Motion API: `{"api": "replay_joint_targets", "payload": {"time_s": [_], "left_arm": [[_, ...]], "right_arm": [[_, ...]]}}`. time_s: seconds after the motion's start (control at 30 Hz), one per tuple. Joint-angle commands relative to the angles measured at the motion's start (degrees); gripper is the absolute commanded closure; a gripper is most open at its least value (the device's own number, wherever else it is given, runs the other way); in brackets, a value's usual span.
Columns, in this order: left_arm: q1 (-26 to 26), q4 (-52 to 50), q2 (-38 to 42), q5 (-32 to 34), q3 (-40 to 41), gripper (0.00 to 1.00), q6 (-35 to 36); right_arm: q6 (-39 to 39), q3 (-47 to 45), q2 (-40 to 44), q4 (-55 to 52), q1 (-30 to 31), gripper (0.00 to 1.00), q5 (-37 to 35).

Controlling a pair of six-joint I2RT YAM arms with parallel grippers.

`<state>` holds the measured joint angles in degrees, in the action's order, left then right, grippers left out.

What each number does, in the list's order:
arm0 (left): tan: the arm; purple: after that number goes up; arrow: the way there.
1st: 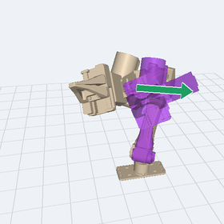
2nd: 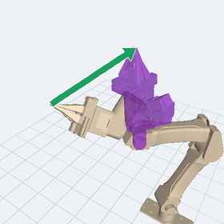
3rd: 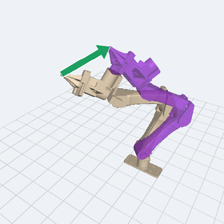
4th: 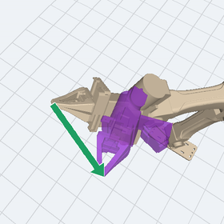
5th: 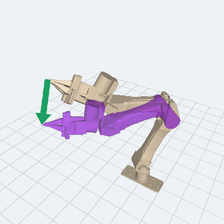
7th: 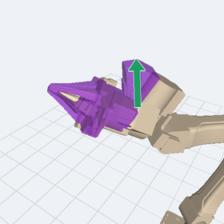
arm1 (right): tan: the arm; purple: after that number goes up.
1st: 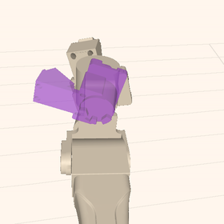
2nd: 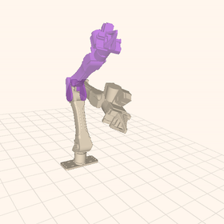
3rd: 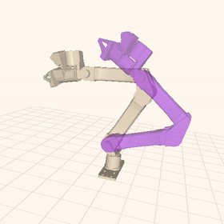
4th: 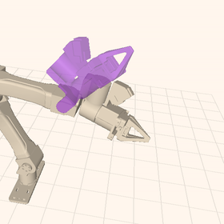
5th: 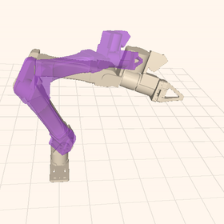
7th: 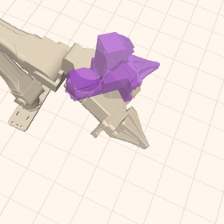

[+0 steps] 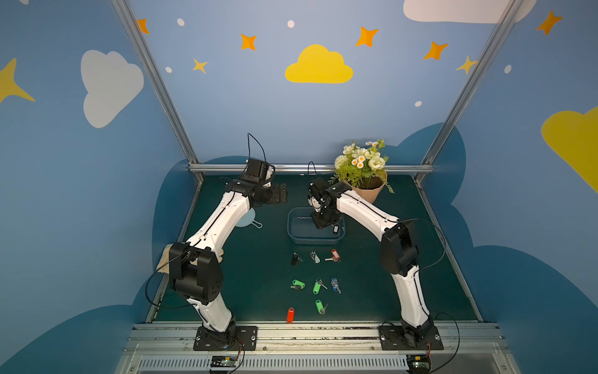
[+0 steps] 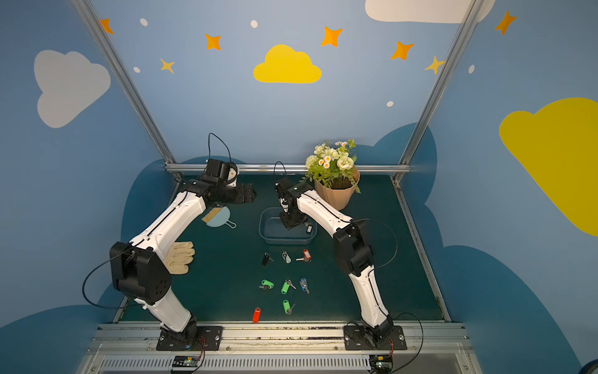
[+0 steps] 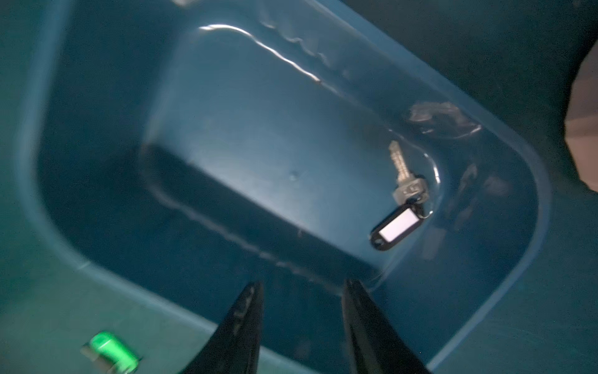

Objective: Take the keys out of the storage box
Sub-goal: Pick up the key from the storage box.

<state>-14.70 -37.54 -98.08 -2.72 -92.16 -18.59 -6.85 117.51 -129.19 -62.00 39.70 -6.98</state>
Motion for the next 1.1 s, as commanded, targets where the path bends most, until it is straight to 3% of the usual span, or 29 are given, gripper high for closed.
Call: {"api": "replay_joint_targets", "payload": {"time_s": [0.0, 0.23, 0.9, 1.07], "left_arm": [[0.4, -1.8, -1.3, -0.2, -2.3, 0.01, -0.1], [0.5, -2.8, -2.9, -1.1, -5.0, 0.01, -0.4], [2.0, -4.6, -6.4, -1.5, -8.4, 0.01, 1.1], [2.0, -4.8, -6.2, -1.1, -8.4, 0.01, 1.7]], "right_arm": [[-0.7, 6.7, -3.7, -5.7, -0.7, 0.56, -11.3], [-1.2, 9.2, -7.7, -7.7, -1.6, 0.54, -15.2], [-4.1, 7.7, -12.9, -7.1, -4.5, 0.54, -12.6], [-4.1, 7.6, -13.3, -6.3, -4.5, 0.64, -11.2]]}}
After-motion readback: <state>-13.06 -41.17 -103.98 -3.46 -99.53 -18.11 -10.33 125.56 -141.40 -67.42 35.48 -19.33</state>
